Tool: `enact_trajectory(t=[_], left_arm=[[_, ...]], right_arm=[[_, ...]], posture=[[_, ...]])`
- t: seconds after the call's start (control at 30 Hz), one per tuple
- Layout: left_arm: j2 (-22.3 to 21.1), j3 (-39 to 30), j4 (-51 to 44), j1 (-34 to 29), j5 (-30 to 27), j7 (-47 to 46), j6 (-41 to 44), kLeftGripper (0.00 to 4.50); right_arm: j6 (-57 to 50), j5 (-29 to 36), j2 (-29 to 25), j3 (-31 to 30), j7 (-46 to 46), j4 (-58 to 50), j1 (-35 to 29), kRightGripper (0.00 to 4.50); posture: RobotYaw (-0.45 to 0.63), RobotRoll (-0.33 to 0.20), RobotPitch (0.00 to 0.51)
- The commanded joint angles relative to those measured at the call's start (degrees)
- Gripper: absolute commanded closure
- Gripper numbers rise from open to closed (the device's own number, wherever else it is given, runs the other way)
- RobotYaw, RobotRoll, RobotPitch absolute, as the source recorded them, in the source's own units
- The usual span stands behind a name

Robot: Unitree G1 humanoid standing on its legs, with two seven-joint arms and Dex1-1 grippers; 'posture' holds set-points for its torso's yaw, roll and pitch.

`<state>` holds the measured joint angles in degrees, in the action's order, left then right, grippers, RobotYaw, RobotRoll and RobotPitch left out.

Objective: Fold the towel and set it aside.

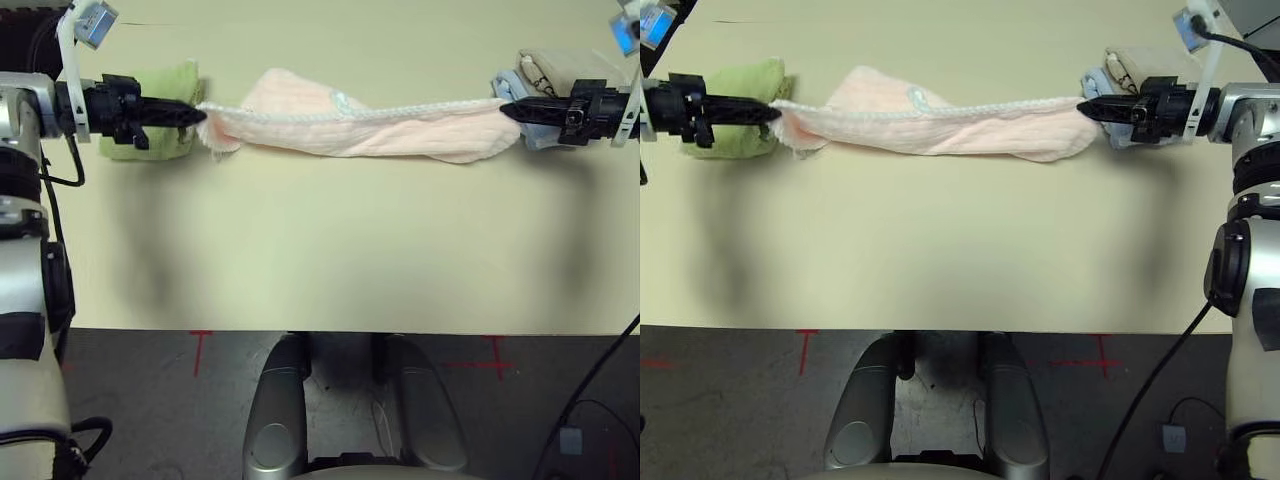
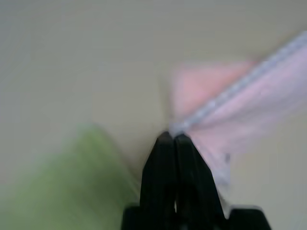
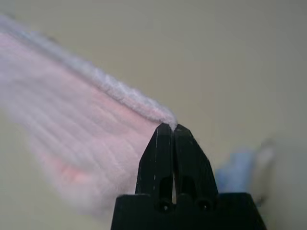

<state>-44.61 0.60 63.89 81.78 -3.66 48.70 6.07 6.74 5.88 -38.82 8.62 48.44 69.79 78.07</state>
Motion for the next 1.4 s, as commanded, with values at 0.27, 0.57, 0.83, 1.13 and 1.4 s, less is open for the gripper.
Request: enact_trajectory(t=[0.27,0.57,0.83,1.13,1.4], left_arm=[[1.05,-4.91,7.22,0.18,1.34,-0.87,-14.08,4.48],[-7.07,10.27,-4.97,-15.57,9.26,36.15,1.41,4.48],[-10.55,13.25,-11.59,-18.66,11.24,42.67,2.76,4.48],[-17.58,25.37,-16.83,-13.54,-1.83,43.8,6.85,4.48],[-27.68,42.39,-27.98,-6.74,-20.34,43.8,19.24,4.48]], right_arm=[[16.74,-0.41,0.17,2.77,-3.92,1.84,-0.98,4.5],[13.98,-7.99,-3.78,-8.85,22.22,-1.61,-13.73,4.5],[15.79,-11.88,-6.88,-13.49,28.44,-2.09,-15.05,4.5],[8.35,-7.31,-8.06,-11.43,40.53,-4.94,-12.92,4.5],[13.29,-5.94,-8.49,-11.27,43.46,-5.01,-13.42,4.5]], posture=[[0.04,0.0,0.338],[0.01,0.0,0.343],[0.01,0.0,0.341],[0.01,0.0,0.335],[0.02,0.0,0.334]])
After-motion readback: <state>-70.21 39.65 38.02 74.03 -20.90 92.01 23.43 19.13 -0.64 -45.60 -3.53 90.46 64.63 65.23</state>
